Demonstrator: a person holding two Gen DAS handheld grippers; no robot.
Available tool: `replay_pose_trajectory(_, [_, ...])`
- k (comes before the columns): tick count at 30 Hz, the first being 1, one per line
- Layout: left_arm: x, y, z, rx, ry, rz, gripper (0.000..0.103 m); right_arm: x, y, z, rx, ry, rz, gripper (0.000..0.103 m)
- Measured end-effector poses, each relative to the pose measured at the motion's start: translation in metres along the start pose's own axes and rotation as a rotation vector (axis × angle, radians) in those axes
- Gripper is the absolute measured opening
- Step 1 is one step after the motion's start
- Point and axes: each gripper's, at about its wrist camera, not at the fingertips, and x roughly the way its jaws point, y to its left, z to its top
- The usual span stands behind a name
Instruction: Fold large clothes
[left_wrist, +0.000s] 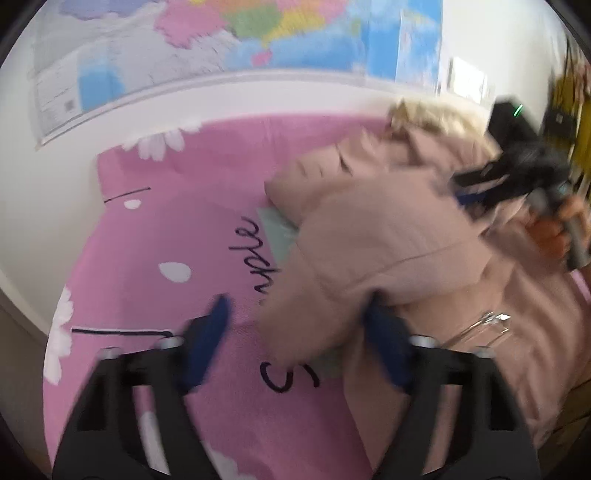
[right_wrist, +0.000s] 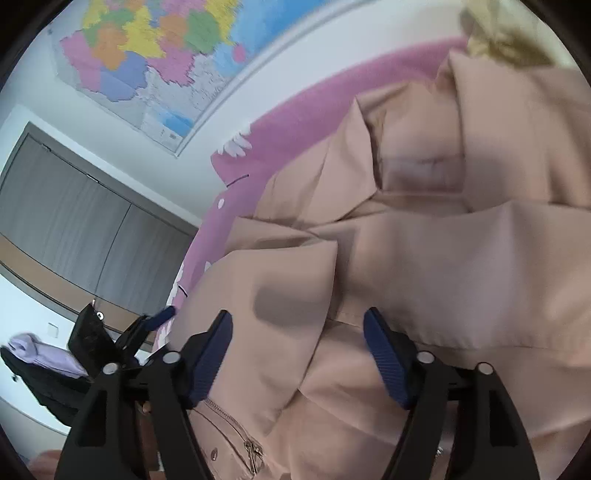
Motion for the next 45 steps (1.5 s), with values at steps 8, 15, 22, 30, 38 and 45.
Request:
replay_pose_trajectory(8, [-0.019,-0.012,0.039,0.02,-0.113,-0.099,0.01,-0.033,0.027,-0.015,-0.146,-0.057,-0.047,0.073])
replay_pose_trajectory(15, [-0.015,-0.057,0.075,0.094,-0.165,-0.194,0.01,-0.031,0.092,-0.037,-0.435,-0.079,-0.115,0.082])
replay_pose_trajectory(22, [-0.003,-0.084,0.084,0.102,-0.148,-0.26,0.01,0.004,0.128,-0.037,-0.629,-0.101,-0.301,0.078])
replay_pose_trajectory(30, [-0.021,-0.084,0.081,0.099,-0.199,-0.282,0.047,-0.042,0.091,-0.025,-0.52,-0.165,-0.294,0.004])
replay_pose_trajectory(38, [0.008,-0.07,0.063,0.08,-0.09,-0.178,0.05,-0.128,-0.007,-0.069,-0.237,-0.236,-0.181,0.018])
replay_pose_trajectory(45, [0.041,-0.063,0.043,0.082,0.03,-0.126,0.05,-0.135,-0.06,-0.114,-0.046,-0.131,-0.27,0.056])
